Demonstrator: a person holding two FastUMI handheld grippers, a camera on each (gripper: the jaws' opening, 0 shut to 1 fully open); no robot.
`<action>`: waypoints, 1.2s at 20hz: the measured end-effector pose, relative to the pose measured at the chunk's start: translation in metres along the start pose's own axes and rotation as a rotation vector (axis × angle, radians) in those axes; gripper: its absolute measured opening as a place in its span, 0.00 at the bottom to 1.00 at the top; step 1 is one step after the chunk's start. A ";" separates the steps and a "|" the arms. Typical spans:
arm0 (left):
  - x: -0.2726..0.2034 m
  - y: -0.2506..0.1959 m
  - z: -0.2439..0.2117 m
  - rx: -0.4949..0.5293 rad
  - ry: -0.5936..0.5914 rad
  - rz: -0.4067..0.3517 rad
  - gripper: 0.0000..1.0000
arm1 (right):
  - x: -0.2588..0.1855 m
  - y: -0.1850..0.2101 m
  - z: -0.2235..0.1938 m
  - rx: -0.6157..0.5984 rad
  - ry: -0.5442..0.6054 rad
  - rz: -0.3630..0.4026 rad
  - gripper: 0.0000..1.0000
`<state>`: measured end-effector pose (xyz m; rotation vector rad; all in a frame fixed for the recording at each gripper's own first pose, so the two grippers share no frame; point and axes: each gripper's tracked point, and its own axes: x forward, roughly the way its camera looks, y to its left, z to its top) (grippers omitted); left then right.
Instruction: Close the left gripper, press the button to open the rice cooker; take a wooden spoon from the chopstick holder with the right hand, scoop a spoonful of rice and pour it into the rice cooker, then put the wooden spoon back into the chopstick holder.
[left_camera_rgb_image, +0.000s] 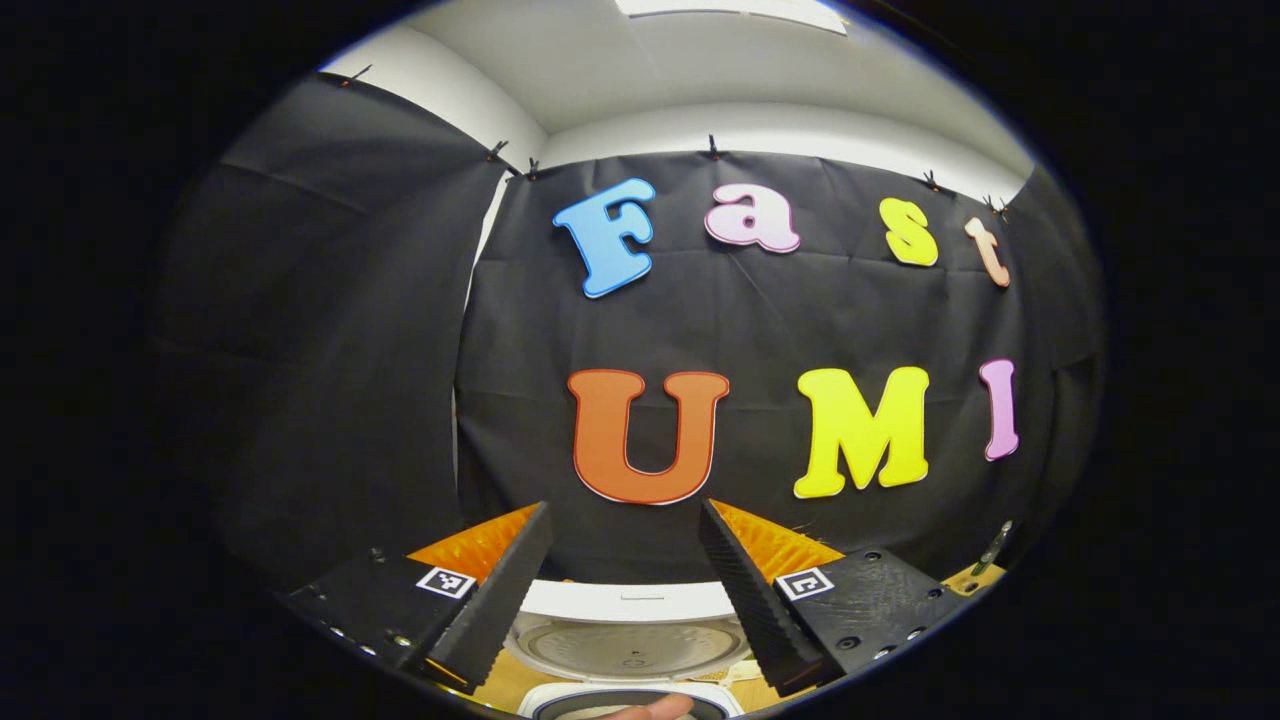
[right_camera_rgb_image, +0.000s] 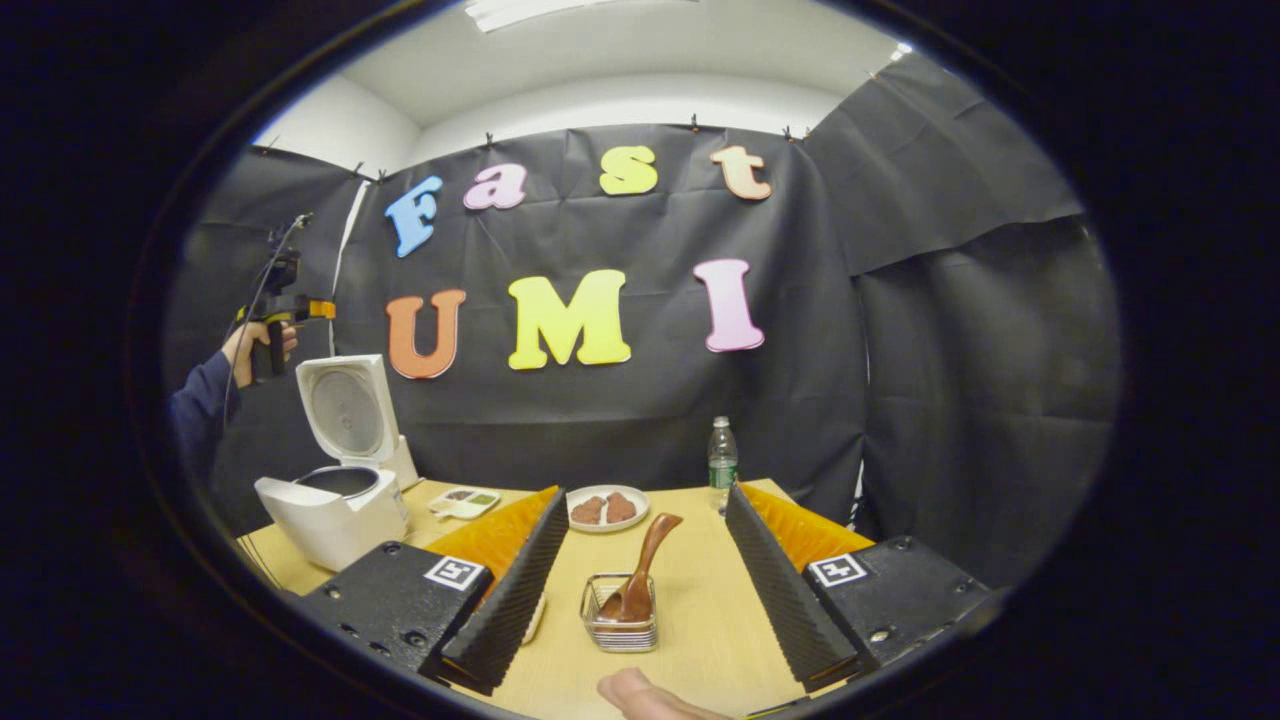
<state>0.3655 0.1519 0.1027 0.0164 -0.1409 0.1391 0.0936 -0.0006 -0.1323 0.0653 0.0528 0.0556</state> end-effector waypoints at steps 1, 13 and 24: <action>0.005 0.000 -0.007 0.008 0.015 0.005 0.94 | 0.000 -0.001 -0.001 -0.003 0.000 -0.006 1.00; 0.044 -0.002 -0.071 0.032 0.188 0.022 0.96 | -0.017 -0.007 -0.011 0.006 0.024 -0.036 1.00; -0.008 -0.005 -0.078 0.033 0.288 0.013 0.96 | -0.027 0.018 -0.011 0.075 0.029 0.053 1.00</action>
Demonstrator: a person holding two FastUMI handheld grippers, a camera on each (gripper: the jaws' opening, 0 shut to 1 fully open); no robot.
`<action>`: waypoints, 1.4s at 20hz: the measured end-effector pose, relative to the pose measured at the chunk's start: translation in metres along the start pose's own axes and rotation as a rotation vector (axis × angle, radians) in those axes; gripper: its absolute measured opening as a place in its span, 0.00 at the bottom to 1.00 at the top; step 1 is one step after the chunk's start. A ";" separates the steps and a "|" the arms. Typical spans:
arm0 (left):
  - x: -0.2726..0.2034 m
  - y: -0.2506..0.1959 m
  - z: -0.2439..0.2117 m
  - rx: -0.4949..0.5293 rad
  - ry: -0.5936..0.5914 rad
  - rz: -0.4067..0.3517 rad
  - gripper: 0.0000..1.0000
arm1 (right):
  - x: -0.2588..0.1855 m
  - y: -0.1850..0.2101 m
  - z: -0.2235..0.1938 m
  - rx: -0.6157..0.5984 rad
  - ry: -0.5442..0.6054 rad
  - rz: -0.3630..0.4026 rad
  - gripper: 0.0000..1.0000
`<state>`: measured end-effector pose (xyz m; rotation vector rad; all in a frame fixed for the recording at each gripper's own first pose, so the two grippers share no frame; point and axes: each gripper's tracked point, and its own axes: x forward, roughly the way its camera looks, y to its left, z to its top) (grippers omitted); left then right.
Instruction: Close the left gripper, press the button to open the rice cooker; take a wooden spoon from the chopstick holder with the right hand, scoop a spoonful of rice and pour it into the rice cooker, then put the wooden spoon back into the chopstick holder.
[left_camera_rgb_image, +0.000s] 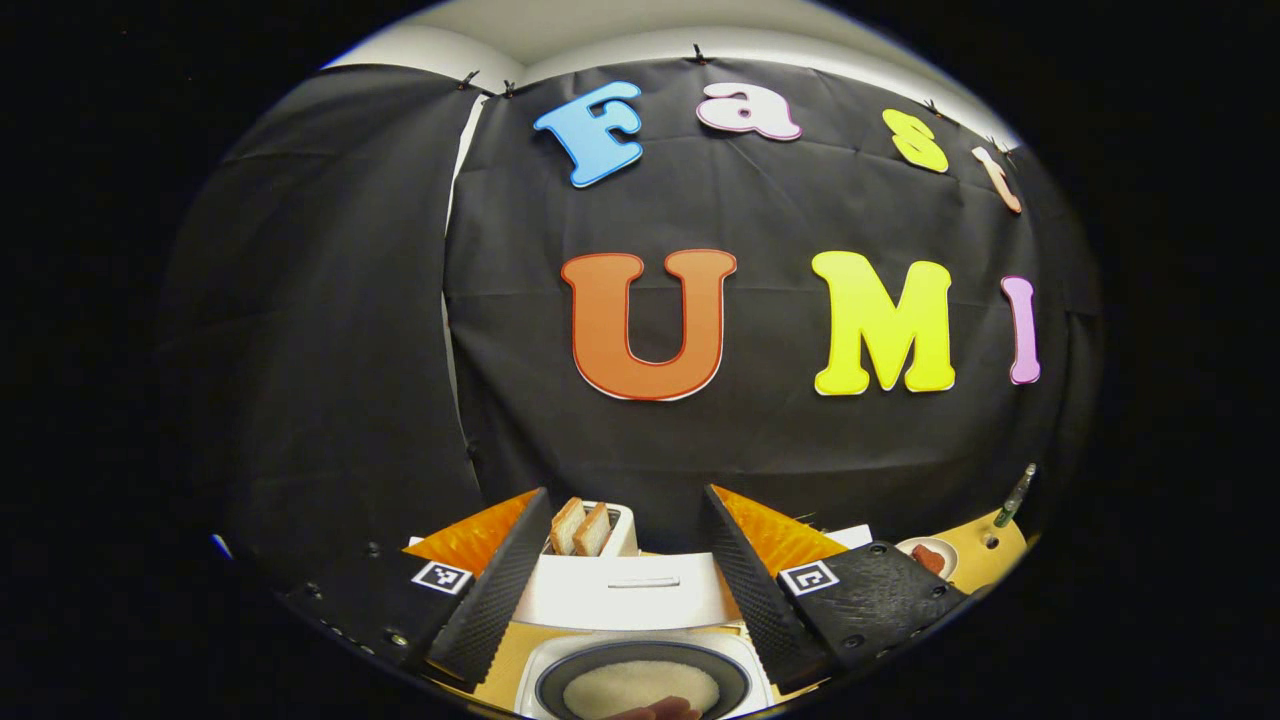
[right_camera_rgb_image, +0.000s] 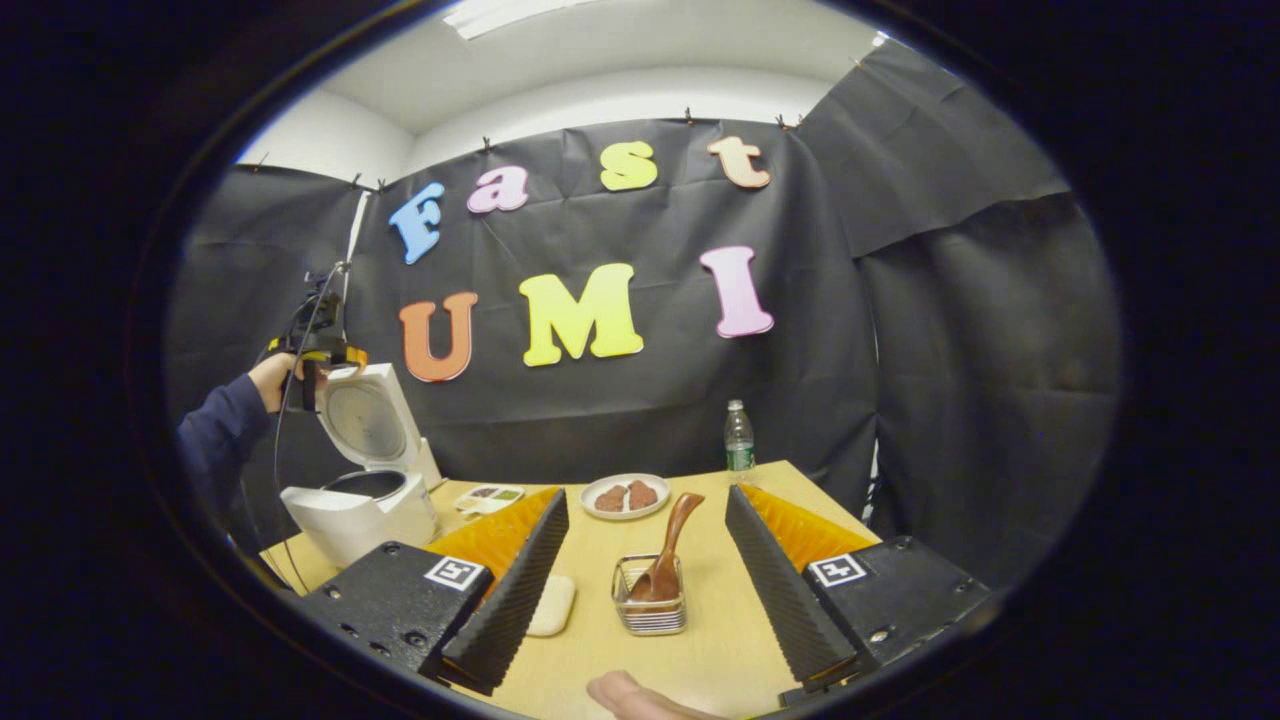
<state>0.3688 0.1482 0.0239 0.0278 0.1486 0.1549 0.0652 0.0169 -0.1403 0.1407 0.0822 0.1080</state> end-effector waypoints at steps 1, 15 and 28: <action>-0.003 -0.001 -0.003 0.000 0.012 -0.004 0.97 | -0.002 0.001 0.000 0.007 0.001 0.003 1.00; -0.067 -0.012 -0.109 -0.032 0.303 -0.064 0.96 | -0.028 0.016 -0.004 0.034 -0.005 0.027 1.00; -0.102 -0.017 -0.189 0.011 0.356 -0.090 0.98 | -0.050 0.044 -0.029 -0.013 0.015 0.070 1.00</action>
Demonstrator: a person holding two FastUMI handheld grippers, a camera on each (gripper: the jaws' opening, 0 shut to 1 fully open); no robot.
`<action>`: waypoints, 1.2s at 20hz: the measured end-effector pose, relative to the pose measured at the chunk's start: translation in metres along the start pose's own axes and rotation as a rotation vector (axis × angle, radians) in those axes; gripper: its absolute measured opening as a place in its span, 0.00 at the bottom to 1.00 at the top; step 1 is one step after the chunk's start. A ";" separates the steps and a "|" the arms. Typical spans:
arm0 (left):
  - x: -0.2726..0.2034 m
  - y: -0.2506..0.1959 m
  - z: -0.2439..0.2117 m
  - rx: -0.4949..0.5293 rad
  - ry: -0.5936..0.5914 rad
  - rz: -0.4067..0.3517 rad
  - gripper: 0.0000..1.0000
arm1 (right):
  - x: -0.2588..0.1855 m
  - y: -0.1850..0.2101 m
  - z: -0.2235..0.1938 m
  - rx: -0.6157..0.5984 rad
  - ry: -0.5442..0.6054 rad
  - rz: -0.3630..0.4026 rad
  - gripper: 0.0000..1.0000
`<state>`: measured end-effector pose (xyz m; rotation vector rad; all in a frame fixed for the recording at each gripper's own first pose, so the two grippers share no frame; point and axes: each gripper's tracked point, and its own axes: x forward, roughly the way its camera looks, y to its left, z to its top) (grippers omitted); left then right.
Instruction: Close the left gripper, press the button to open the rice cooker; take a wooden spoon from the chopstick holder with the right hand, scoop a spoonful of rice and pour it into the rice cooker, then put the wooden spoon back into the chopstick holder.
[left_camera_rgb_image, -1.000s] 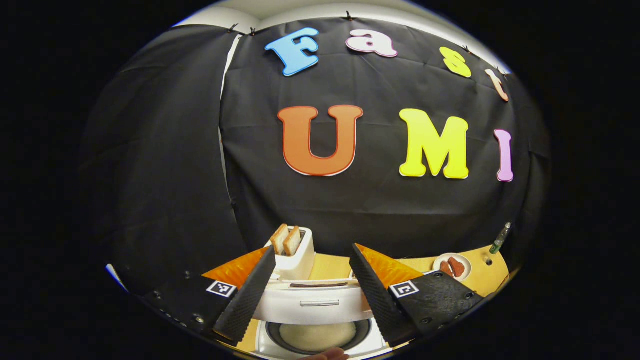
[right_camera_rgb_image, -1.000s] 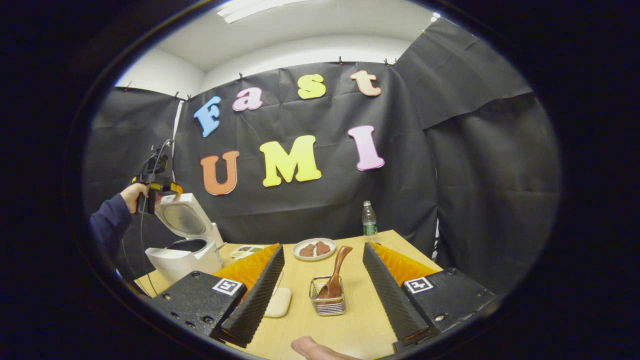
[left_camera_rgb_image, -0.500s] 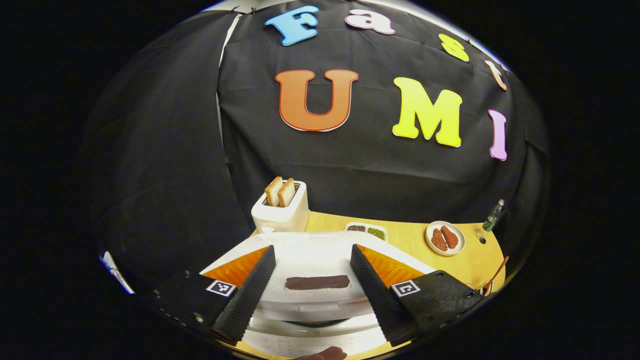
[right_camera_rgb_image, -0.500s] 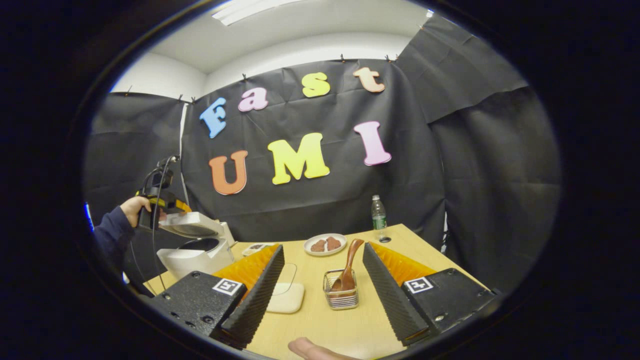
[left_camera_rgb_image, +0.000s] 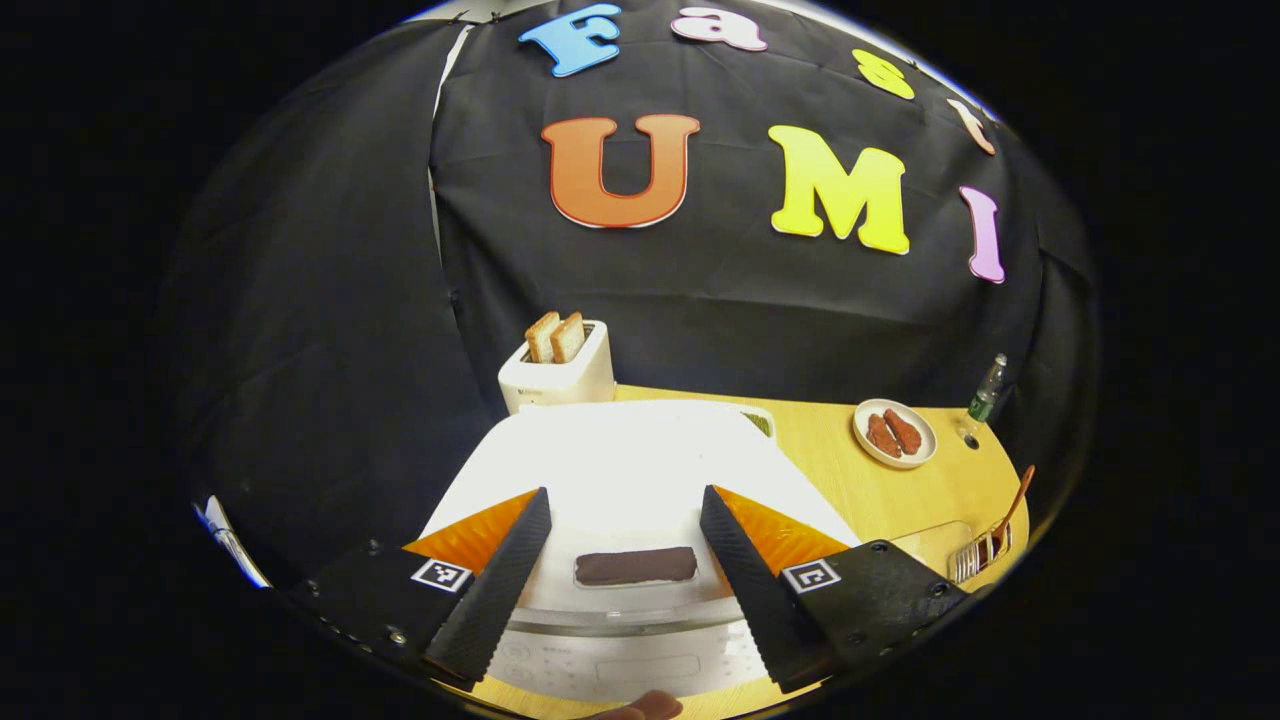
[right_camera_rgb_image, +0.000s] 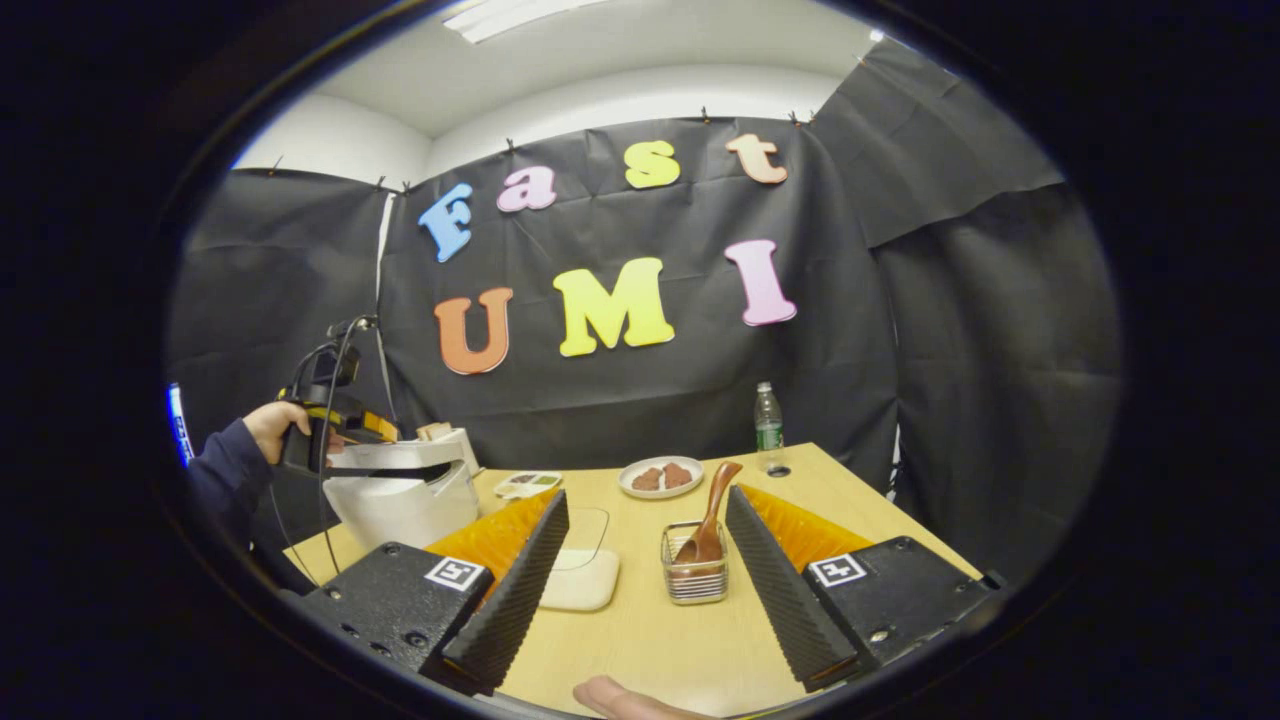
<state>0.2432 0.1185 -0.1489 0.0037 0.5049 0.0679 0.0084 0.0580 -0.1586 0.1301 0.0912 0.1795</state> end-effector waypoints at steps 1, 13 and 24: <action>-0.003 0.000 -0.006 -0.002 0.005 -0.001 0.98 | -0.003 0.003 -0.001 -0.005 0.000 0.008 1.00; -0.016 -0.008 -0.042 -0.004 -0.029 0.045 0.98 | -0.041 0.017 -0.008 -0.033 -0.040 0.050 1.00; -0.013 -0.010 -0.045 0.018 -0.079 0.015 0.98 | -0.054 0.014 -0.015 -0.018 -0.041 0.033 1.00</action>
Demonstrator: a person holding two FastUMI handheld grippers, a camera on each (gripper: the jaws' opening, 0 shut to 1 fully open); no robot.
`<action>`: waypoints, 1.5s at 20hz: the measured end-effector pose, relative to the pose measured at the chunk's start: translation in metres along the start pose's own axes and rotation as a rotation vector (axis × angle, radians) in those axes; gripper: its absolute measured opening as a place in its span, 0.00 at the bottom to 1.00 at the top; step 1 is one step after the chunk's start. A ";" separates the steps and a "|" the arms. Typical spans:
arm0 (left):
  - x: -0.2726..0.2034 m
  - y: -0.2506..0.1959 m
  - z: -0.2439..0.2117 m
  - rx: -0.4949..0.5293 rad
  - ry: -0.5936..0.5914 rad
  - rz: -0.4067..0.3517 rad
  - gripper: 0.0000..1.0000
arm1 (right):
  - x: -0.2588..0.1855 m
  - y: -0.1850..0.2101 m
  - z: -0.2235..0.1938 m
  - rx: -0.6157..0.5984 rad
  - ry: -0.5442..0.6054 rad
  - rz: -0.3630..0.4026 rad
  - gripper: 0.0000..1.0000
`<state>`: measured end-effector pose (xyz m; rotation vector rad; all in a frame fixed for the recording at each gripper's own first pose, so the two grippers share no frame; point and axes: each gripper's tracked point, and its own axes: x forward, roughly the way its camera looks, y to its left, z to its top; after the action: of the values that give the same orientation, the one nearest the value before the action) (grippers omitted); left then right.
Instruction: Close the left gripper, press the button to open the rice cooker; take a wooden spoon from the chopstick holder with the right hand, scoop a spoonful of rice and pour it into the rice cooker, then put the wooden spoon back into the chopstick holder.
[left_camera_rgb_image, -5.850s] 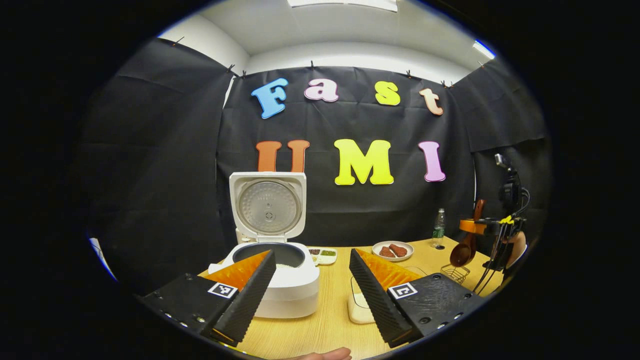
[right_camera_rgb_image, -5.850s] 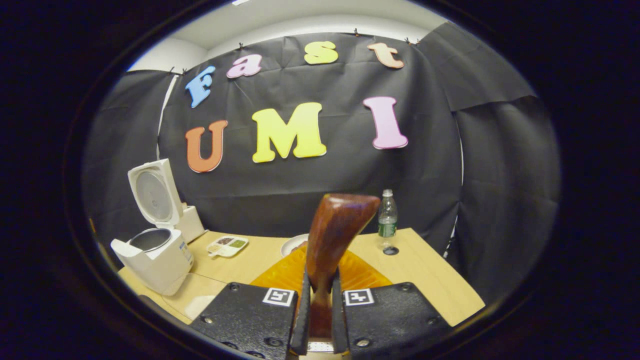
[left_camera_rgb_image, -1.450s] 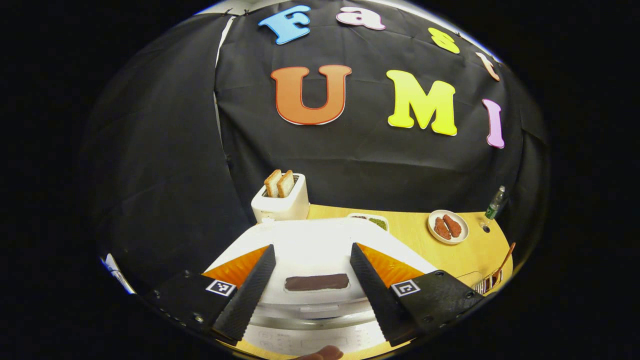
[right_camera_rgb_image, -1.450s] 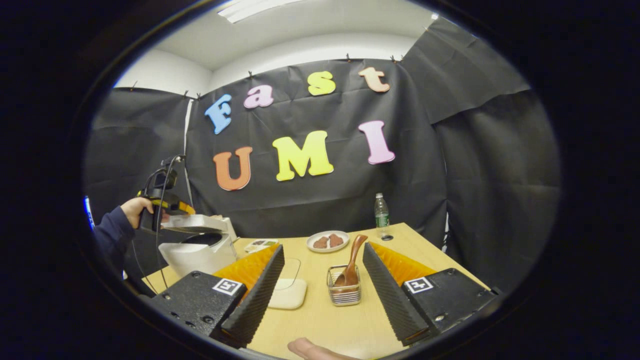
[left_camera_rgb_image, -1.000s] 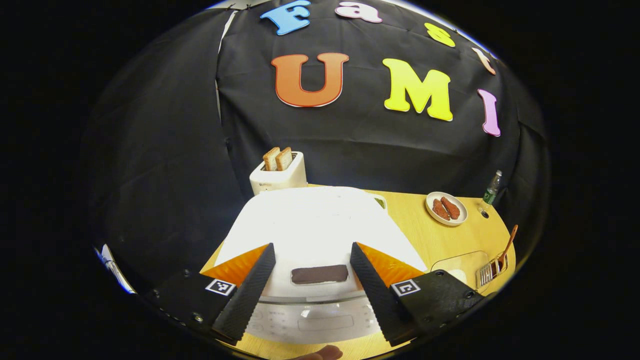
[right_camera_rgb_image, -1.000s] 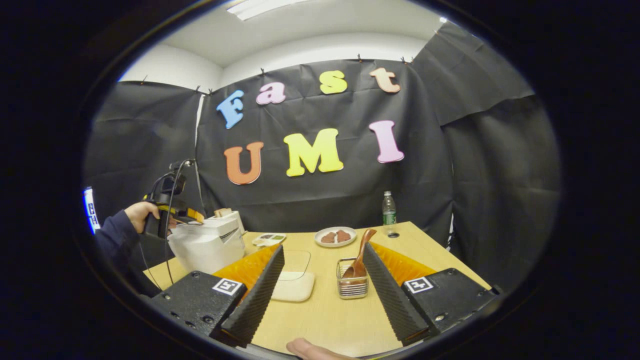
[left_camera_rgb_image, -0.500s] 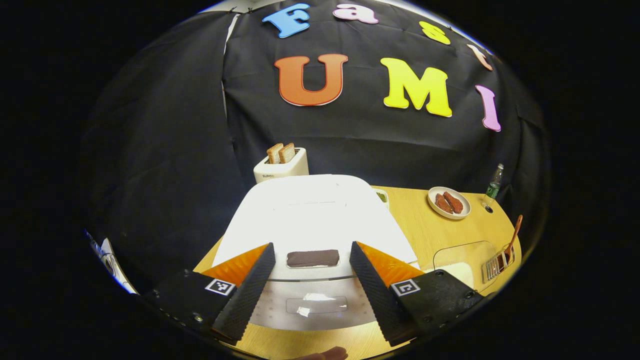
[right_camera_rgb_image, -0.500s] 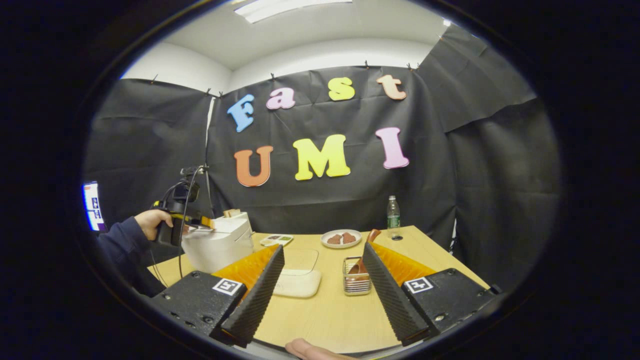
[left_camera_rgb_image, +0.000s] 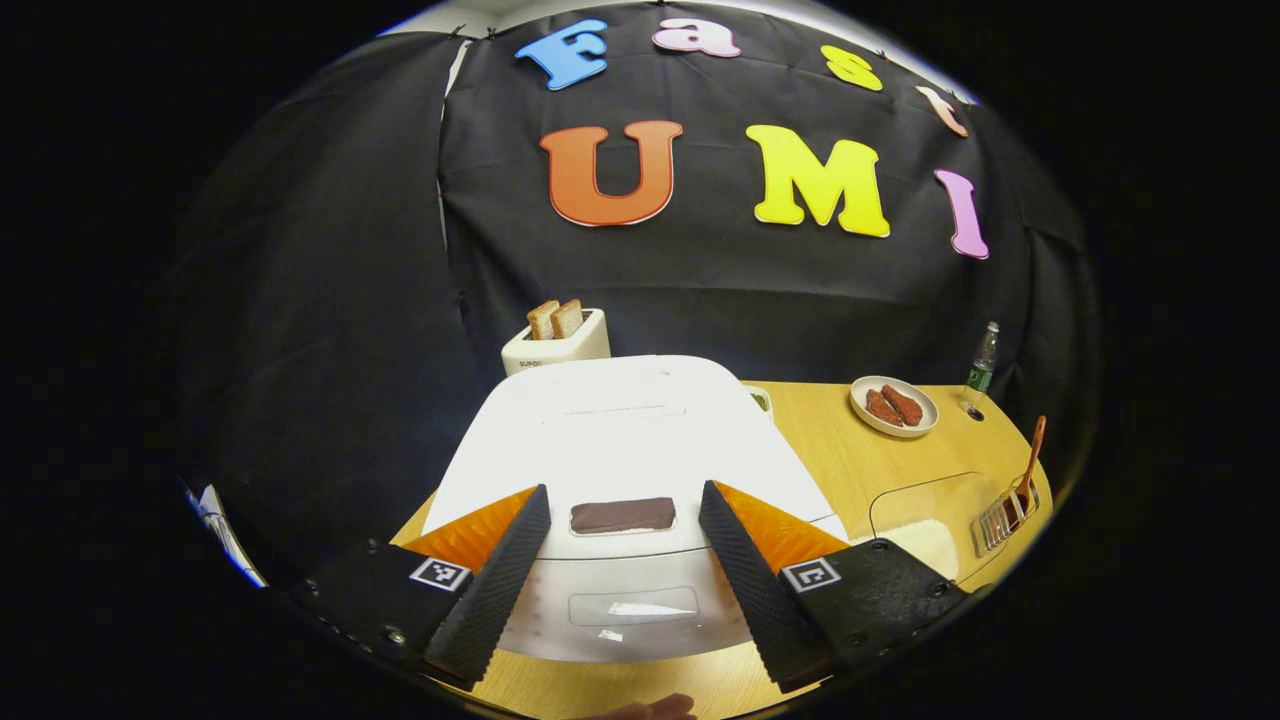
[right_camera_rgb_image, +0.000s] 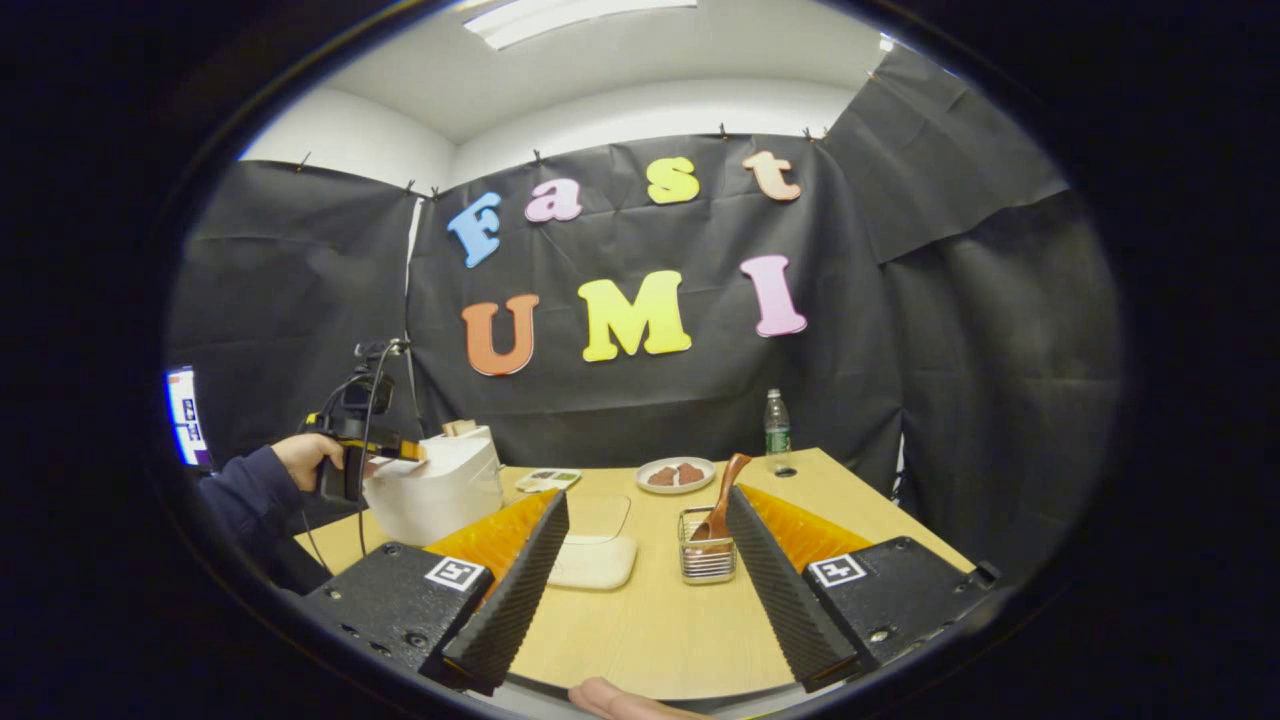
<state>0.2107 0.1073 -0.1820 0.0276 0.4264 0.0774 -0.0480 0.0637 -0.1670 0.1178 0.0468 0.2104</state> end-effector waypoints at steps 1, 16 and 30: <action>0.000 0.001 0.000 -0.011 0.004 0.005 0.98 | 0.001 0.000 -0.002 0.004 0.005 0.002 1.00; 0.011 -0.003 0.017 -0.020 -0.095 0.017 0.97 | 0.003 -0.027 -0.003 0.006 -0.001 -0.063 1.00; -0.183 -0.077 0.069 0.053 -0.355 -0.085 0.96 | 0.011 -0.041 0.029 0.019 -0.064 -0.097 0.98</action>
<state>0.0784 0.0152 -0.0471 0.0746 0.0745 -0.0230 -0.0271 0.0230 -0.1433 0.1405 -0.0093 0.1089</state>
